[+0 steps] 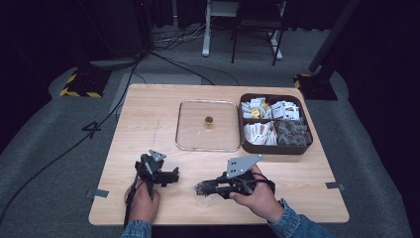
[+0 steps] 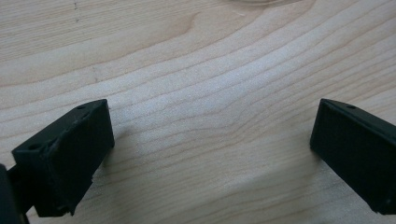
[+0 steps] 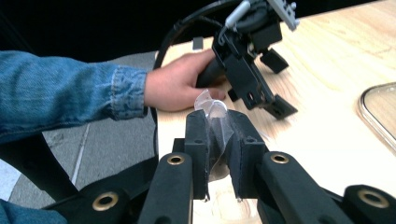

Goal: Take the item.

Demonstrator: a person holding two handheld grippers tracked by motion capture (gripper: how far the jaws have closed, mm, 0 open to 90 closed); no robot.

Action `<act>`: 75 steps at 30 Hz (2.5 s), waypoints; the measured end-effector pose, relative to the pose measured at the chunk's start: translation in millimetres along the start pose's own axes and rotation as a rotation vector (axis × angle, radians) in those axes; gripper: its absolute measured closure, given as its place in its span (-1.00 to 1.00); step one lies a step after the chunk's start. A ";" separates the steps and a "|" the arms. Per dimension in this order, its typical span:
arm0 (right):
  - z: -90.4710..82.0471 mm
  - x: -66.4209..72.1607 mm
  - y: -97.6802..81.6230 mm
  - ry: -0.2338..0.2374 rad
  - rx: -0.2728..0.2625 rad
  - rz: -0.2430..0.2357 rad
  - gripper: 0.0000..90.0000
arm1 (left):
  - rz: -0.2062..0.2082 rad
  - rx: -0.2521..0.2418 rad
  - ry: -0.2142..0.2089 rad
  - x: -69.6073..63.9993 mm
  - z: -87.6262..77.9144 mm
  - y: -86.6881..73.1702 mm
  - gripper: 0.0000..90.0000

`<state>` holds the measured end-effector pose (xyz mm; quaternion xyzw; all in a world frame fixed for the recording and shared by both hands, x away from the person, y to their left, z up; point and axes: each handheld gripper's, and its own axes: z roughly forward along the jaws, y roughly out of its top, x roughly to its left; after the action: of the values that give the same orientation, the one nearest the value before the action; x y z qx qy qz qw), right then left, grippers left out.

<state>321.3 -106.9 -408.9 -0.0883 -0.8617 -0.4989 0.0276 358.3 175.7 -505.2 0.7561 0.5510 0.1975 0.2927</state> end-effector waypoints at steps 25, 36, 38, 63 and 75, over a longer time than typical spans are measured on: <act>7.3 -0.3 -1.1 -0.086 0.024 -0.030 -0.15 | -0.002 0.000 0.000 -0.1 0.1 0.2 -1.00; -45.6 -10.8 6.0 -0.183 -0.022 0.017 -0.61 | 0.000 0.000 0.001 -0.1 0.1 0.2 -1.00; -57.0 -12.6 4.8 -0.201 -0.031 0.023 -0.61 | -0.001 0.001 0.001 -0.1 0.1 0.2 -1.00; -137.1 -50.0 -51.3 -0.382 0.028 0.157 -0.63 | -0.008 -0.002 -0.005 -0.6 1.6 1.6 -1.00; -141.4 -68.1 -93.0 -0.464 0.119 0.239 -0.63 | -0.005 -0.003 -0.003 -0.5 1.8 1.9 -1.00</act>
<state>365.8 -282.9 -426.9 -0.2994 -0.8564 -0.4069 -0.1068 360.7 174.4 -505.3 0.7545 0.5523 0.1964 0.2951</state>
